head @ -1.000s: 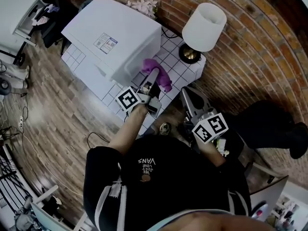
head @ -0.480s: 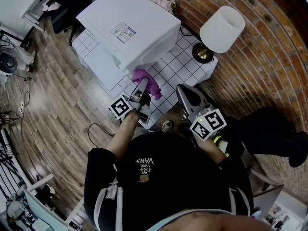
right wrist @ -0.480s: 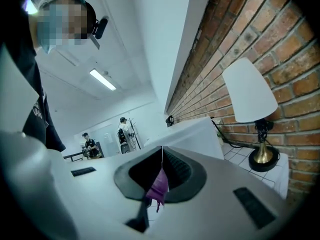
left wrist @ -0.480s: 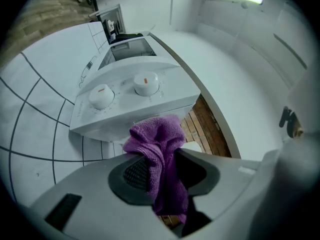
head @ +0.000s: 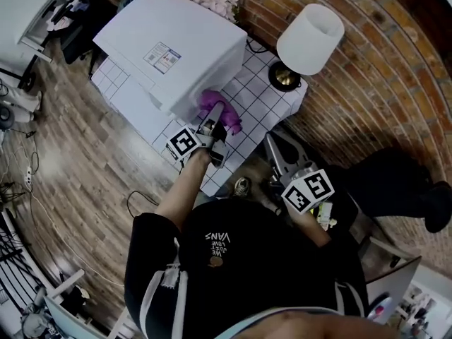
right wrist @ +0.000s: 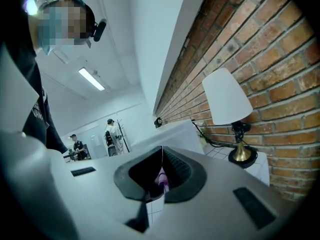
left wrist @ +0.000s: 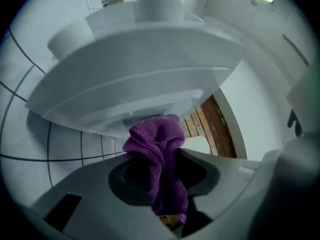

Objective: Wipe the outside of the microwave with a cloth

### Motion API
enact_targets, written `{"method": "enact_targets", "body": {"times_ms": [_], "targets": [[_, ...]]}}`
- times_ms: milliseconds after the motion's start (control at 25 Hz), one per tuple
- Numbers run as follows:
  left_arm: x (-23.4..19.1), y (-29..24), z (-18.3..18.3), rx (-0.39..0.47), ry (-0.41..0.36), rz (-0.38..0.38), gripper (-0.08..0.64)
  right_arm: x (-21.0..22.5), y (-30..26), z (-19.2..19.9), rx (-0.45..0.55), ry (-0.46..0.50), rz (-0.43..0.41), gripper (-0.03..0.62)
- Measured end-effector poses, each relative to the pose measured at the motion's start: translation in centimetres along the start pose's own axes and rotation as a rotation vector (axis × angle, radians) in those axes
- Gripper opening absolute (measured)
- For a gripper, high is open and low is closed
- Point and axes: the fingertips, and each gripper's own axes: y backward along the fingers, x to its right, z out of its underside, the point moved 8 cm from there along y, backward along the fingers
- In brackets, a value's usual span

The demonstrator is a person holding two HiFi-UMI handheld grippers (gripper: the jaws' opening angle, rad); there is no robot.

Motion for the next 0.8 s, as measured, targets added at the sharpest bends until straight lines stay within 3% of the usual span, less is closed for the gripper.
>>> {"method": "enact_targets", "body": {"times_ms": [480,800], "targets": [[-2.4,-11.3,2.3,-0.021,0.006,-0.012,0.14,4.4,4.0,0.0,0.012,-0.031,0.159,0.003],[-3.5,-13.7,1.7,-0.021,-0.011,-0.041,0.14,5.5,5.0,0.0,0.005,-0.039,0.195,0.003]]}}
